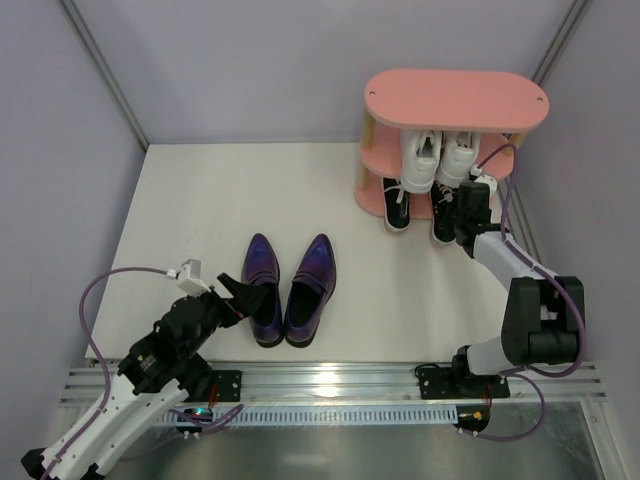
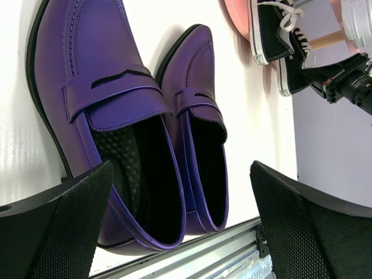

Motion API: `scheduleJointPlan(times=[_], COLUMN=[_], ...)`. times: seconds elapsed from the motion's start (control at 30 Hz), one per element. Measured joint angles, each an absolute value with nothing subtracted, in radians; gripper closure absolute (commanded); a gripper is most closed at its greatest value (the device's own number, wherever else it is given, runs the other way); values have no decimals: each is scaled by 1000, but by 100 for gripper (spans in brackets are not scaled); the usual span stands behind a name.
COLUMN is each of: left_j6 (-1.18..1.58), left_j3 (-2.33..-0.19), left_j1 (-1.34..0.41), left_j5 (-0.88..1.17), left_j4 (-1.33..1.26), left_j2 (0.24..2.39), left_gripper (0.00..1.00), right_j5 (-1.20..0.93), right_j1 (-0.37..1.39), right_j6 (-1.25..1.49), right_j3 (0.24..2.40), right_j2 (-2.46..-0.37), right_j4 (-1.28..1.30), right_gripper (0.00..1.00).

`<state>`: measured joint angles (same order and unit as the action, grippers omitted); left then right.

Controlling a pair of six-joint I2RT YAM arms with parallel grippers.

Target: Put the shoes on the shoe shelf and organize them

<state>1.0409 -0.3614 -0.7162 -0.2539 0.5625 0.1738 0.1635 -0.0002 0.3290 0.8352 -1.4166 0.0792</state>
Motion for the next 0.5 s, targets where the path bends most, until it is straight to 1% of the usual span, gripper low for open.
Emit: scheduleJointPlan(times=[0.5], left_j6=[1040], left_j3=[-361], left_j1=[-716], left_j5=[-267], left_j4=[601], left_j2=[163], left_gripper=[2], right_j5=[176], right_j1=[1], right_j6=[399], right_j3=[813], right_j2=[-1483], right_j4=[-90], right_gripper=[96])
